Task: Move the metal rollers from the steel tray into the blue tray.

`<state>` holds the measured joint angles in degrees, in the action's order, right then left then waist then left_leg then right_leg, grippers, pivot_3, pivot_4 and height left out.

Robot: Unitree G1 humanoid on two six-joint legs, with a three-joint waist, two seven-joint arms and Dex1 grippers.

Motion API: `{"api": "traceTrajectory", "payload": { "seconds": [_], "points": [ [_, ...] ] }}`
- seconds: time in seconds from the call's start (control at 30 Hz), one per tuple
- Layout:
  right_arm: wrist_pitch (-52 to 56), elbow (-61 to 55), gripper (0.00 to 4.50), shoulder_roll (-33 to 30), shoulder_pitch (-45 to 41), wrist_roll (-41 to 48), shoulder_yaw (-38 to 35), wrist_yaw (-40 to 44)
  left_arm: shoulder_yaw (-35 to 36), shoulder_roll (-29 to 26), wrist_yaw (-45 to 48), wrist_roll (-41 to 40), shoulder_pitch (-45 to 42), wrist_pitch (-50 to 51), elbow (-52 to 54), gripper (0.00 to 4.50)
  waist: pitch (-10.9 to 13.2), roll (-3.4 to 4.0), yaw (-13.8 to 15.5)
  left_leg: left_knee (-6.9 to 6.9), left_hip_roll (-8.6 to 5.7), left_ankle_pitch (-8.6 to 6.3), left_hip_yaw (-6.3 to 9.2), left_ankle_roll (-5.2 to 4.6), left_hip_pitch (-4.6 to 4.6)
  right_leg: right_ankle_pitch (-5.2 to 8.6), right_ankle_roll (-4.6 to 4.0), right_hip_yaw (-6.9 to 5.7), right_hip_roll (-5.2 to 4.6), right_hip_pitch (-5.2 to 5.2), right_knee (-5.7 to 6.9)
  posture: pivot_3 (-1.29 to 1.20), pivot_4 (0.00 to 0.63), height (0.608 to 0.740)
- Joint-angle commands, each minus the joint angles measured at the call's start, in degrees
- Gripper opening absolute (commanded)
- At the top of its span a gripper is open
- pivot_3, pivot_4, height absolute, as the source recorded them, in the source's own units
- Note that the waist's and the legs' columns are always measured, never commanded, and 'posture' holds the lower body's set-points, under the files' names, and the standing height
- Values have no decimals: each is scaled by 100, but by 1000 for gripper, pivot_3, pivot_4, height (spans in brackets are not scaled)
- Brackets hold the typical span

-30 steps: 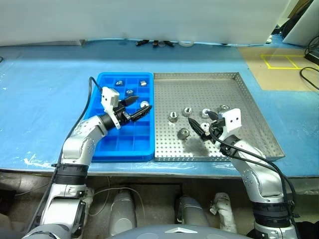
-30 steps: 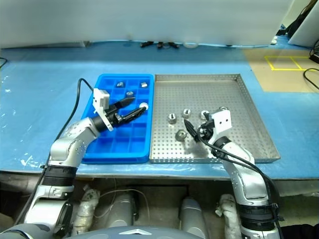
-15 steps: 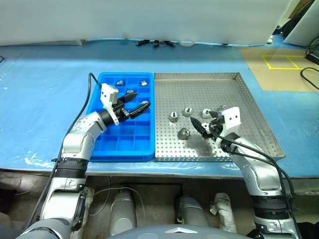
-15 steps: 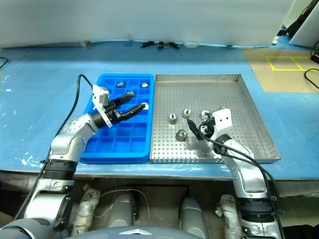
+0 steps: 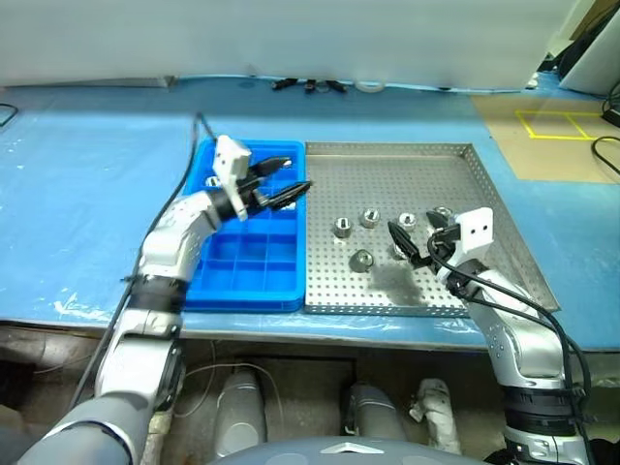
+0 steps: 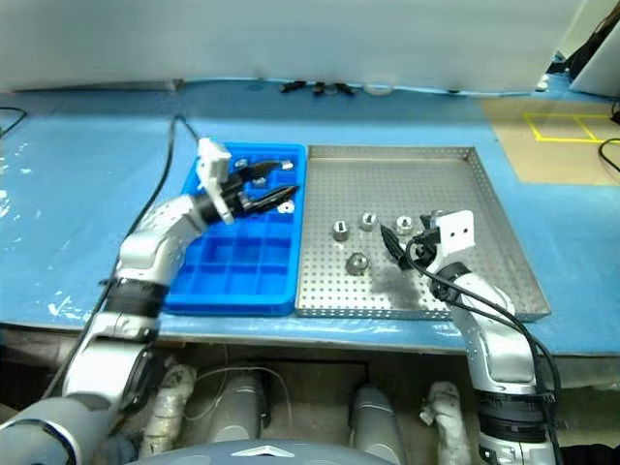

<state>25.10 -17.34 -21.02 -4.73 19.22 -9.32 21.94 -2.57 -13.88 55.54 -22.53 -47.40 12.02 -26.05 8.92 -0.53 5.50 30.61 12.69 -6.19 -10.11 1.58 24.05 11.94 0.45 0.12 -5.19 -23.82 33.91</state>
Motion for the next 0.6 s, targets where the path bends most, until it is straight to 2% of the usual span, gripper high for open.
{"api": "traceTrajectory", "payload": {
  "seconds": [0.03, 0.2, 0.3, 0.4, 0.6],
  "points": [
    [8, -421, 4483, 20, 92, 26, -183, -212, -408, 364, 360, 534, -898, -534, -1178, 4500, 0, 0, -17, 8, -1, -4, 0, -6, 0, 0, 0, 0, -2, 5, 0, -184, 150, 740],
    [-66, -794, 4483, 272, 497, -63, -195, -585, -903, 732, 306, 1518, -2022, -969, -3231, 4500, -3, 5, -173, 6, 2, -7, -2, -11, 2, 0, 1, 0, 0, -2, -3, -280, 150, 740],
    [-101, -1020, 4483, 433, 792, -145, -182, -793, -1026, 807, 152, 1959, -2386, -1105, -4006, 4500, -4, 7, -300, 5, 1, -10, -3, -14, 2, 0, 2, 1, 2, -5, -11, -340, 150, 740],
    [-154, -1216, 4483, 596, 1088, -214, -184, -975, -1059, 859, 18, 2263, -2528, -1105, -4449, 4500, -3, 7, -359, 6, -1, -13, -5, -18, 2, 0, 2, 2, 0, -5, -13, -372, 150, 740],
    [-248, -1327, 4483, 758, 1359, -320, -208, -1181, -1101, 1012, 128, 2708, -2477, -1232, -4681, 4500, -3, 7, -396, 8, -6, -13, -5, -19, 3, 0, 2, 0, -10, 1, -14, -411, 150, 740]
  ]
}}
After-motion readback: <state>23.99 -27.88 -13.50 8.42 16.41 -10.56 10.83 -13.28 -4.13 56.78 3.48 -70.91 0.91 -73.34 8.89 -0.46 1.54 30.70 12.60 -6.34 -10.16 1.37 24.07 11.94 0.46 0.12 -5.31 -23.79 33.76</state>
